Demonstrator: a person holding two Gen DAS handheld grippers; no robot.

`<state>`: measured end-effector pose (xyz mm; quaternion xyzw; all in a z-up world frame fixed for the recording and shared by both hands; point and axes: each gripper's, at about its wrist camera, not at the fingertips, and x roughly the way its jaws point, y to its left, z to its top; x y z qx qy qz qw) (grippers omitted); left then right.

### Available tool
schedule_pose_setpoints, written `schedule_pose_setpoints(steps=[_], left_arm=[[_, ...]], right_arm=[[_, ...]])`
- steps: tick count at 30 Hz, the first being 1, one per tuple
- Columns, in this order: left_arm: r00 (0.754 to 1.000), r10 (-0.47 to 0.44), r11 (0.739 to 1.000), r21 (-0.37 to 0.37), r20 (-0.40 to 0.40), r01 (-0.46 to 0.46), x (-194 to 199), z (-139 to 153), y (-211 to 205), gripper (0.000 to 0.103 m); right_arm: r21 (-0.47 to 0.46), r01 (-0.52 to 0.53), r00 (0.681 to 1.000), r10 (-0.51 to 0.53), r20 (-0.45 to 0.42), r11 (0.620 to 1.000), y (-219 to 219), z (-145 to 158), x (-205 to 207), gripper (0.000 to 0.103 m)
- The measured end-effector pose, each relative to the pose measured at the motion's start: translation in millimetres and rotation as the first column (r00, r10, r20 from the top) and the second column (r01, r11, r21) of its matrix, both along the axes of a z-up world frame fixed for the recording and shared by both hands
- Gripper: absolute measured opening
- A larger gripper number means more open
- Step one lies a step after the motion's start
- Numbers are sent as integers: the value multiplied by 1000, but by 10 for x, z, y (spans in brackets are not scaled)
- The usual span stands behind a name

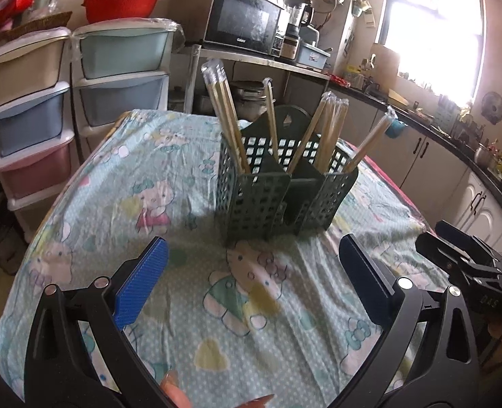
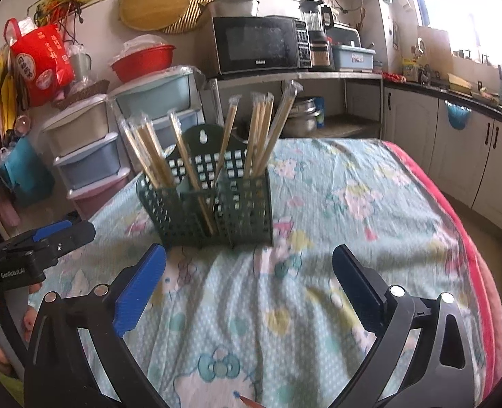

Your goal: Organize utensils

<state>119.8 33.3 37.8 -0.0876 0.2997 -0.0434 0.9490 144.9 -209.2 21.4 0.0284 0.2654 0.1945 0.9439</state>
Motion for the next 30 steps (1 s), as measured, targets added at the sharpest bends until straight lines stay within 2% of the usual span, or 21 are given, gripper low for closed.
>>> schedule_pose_setpoints(steps=[9, 14, 19, 24, 30], left_arm=[[999, 20, 1000, 4, -35, -20, -167, -252, 31, 93], [999, 22, 999, 26, -49, -21, -264, -423, -63, 93], [1000, 3, 1000, 30, -11, -3, -366, -479, -177, 93], [996, 19, 999, 45, 88, -23, -517, -417, -255, 93], [981, 53, 995, 71, 187, -67, -647, -361, -288, 93]], right_arm=[[-44, 12, 998, -15, -60, 999, -1, -303, -139, 96], [-56, 36, 998, -39, -47, 998, 7, -425, -251, 96], [-39, 51, 999, -51, 9, 998, 4, -444, -405, 96], [-29, 80, 992, -77, 103, 996, -21, -382, -568, 96], [22, 120, 957, -121, 265, 993, -96, -292, -825, 97]])
